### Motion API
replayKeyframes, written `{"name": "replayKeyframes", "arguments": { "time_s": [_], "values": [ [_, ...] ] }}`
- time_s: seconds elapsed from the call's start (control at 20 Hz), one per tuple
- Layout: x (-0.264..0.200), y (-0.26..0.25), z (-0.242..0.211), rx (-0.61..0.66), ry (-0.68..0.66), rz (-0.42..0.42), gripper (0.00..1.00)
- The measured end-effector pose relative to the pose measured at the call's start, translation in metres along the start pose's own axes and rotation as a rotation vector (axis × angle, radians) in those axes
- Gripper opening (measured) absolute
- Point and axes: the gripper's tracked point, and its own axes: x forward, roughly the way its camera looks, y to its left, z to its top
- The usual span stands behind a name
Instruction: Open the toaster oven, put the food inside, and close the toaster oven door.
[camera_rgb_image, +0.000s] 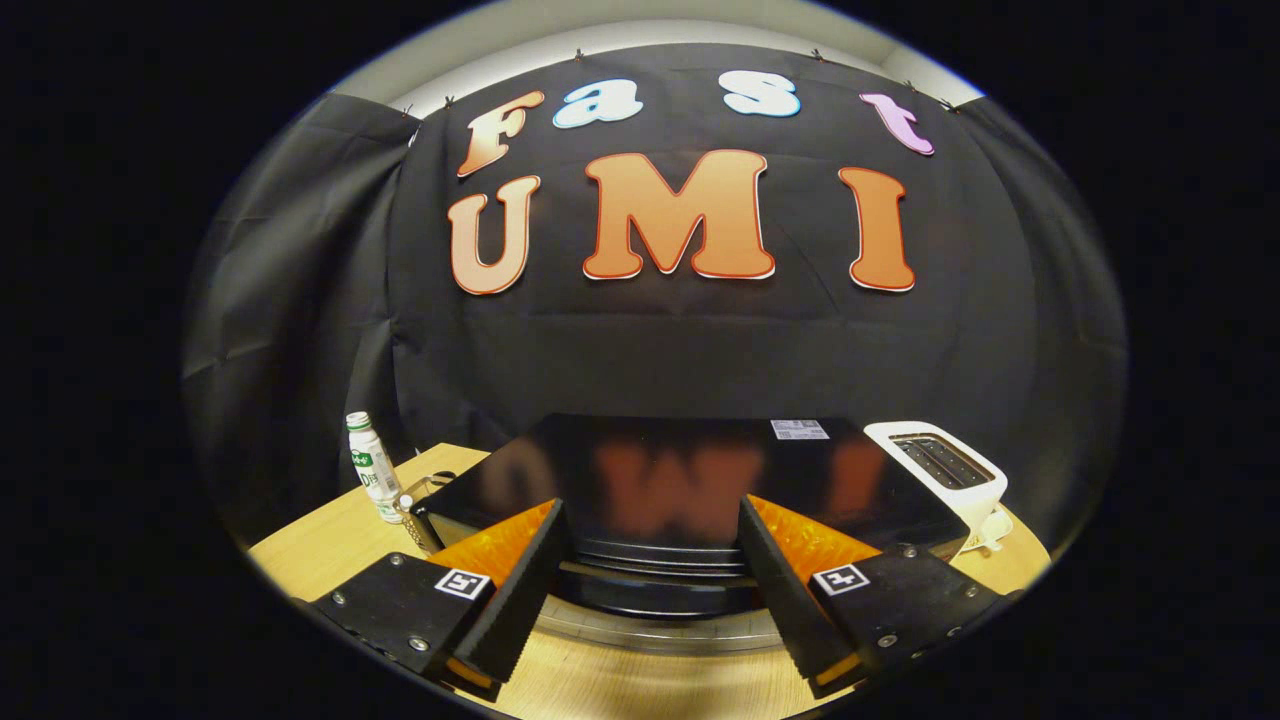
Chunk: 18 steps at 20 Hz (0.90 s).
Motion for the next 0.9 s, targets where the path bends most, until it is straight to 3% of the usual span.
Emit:
{"name": "replayKeyframes", "arguments": {
  "time_s": [0.35, 0.7, 0.9],
  "values": [
    [-0.027, 0.006, -0.007, 0.035, -0.113, 0.026, 0.88],
    [-0.073, 0.014, -0.028, -0.004, -0.122, 0.033, 0.88],
    [-0.097, 0.018, -0.053, -0.033, -0.061, 0.061, 0.88]
  ]
}}
